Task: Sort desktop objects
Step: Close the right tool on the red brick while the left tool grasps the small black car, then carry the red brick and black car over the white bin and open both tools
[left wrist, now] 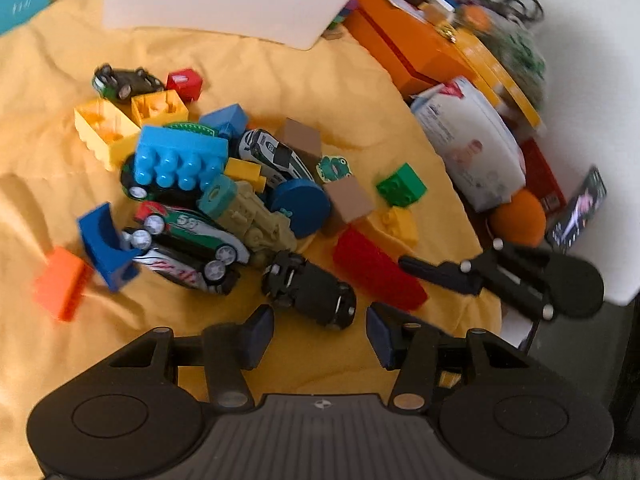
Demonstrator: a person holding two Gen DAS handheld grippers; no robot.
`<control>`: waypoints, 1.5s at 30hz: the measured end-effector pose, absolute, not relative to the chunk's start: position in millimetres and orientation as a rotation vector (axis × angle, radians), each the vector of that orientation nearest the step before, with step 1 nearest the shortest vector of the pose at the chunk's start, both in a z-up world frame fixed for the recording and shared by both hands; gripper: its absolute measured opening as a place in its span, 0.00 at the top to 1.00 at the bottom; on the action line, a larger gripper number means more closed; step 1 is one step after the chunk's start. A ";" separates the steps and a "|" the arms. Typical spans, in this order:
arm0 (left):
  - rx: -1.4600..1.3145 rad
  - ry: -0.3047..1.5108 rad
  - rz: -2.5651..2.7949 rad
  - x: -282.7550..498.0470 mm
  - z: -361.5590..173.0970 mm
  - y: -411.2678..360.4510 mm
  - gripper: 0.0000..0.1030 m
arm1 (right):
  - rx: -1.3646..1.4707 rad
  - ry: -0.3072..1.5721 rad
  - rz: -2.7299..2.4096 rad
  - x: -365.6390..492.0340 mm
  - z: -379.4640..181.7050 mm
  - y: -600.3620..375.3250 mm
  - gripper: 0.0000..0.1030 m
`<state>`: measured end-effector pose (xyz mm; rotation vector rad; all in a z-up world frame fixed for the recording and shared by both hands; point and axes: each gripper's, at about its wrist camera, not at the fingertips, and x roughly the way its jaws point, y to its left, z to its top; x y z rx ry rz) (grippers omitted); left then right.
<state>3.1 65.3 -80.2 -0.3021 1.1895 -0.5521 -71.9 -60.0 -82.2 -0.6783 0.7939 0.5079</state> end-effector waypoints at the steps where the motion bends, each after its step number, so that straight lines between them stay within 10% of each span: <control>1: -0.310 1.182 -0.542 4.4 -80.5 62.2 0.47 | -0.690 0.793 0.506 -71.0 -83.8 -60.9 0.68; 6: -0.259 1.119 -0.482 9.4 -78.8 41.9 0.77 | -0.581 0.818 0.520 -67.0 -87.4 -75.7 0.75; 20: 0.505 1.045 -0.337 -34.2 -49.5 34.6 0.80 | 0.291 1.134 0.665 -17.0 -91.1 -128.2 0.75; 24: 0.578 0.997 -0.376 -43.4 -60.2 10.4 0.63 | 0.244 1.120 0.614 -14.4 -88.0 -130.8 0.71; 37: 0.222 1.054 -0.431 -37.4 -60.7 57.0 0.62 | -0.291 0.924 0.577 -32.1 -79.9 -92.4 0.55; 45: 0.175 0.983 -0.439 -40.1 -43.0 66.6 0.68 | -0.319 0.947 0.594 -30.5 -81.1 -87.0 0.74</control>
